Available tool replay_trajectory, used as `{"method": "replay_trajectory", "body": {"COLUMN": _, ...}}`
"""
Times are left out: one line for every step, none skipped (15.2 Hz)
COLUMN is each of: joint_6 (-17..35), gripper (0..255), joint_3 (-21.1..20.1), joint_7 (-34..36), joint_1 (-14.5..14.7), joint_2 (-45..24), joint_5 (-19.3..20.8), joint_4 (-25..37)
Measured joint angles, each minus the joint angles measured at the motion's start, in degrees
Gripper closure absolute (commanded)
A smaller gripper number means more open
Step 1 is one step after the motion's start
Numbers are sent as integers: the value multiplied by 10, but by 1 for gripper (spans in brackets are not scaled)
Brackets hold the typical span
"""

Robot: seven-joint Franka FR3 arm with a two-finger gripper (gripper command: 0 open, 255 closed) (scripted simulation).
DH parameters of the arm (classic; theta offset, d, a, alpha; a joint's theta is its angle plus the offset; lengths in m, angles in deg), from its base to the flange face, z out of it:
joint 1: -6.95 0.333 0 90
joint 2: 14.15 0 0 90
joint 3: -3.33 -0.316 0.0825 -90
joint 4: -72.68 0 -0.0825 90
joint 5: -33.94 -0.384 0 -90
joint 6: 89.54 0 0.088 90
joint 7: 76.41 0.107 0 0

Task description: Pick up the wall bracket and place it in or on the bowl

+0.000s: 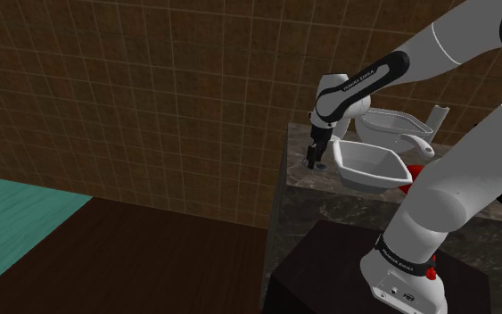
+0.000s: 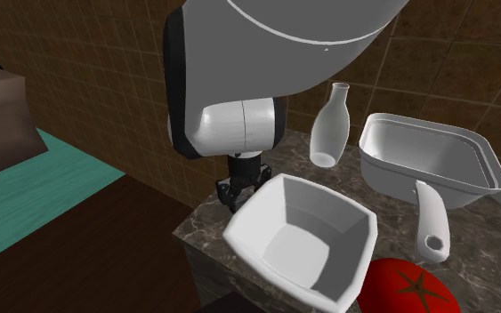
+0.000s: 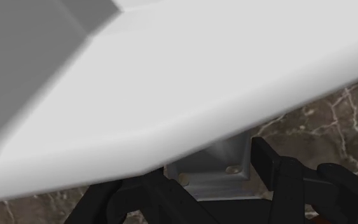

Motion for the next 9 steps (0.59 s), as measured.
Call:
{"method": "replay_trajectory", "body": {"joint_6": 0, "gripper": 255, "joint_3": 0, "joint_7": 0, "joint_1": 0, "joint_2": 0, "joint_5": 0, "joint_4": 0}}
{"method": "replay_trajectory", "body": {"joint_6": 0, "gripper": 255, "joint_3": 0, "joint_7": 0, "joint_1": 0, "joint_2": 0, "joint_5": 0, "joint_4": 0}}
{"method": "replay_trajectory", "body": {"joint_6": 0, "gripper": 255, "joint_3": 0, "joint_7": 0, "joint_1": 0, "joint_2": 0, "joint_5": 0, "joint_4": 0}}
{"method": "replay_trajectory", "body": {"joint_6": -6, "gripper": 255, "joint_3": 0, "joint_7": 0, "joint_1": 0, "joint_2": 3, "joint_5": 1, "joint_4": 2}}
{"method": "replay_trajectory", "body": {"joint_6": -13, "gripper": 255, "joint_3": -1, "joint_7": 1, "joint_1": -1, "joint_2": 8, "joint_5": 1, "joint_4": 4}}
{"method": "replay_trajectory", "body": {"joint_6": -20, "gripper": 255, "joint_3": -2, "joint_7": 2, "joint_1": -1, "joint_2": 12, "joint_5": 2, "joint_4": 8}}
{"method": "replay_trajectory", "body": {"joint_6": -29, "gripper": 255, "joint_3": -4, "joint_7": 3, "joint_1": -1, "joint_2": 18, "joint_5": 2, "joint_4": 11}}
{"method": "replay_trajectory", "body": {"joint_6": -39, "gripper": 255, "joint_3": -6, "joint_7": 5, "joint_1": -1, "joint_2": 24, "joint_5": 3, "joint_4": 15}}
{"method": "replay_trajectory", "body": {"joint_6": -47, "gripper": 255, "joint_3": -6, "joint_7": 6, "joint_1": -2, "joint_2": 30, "joint_5": 4, "joint_4": 17}}
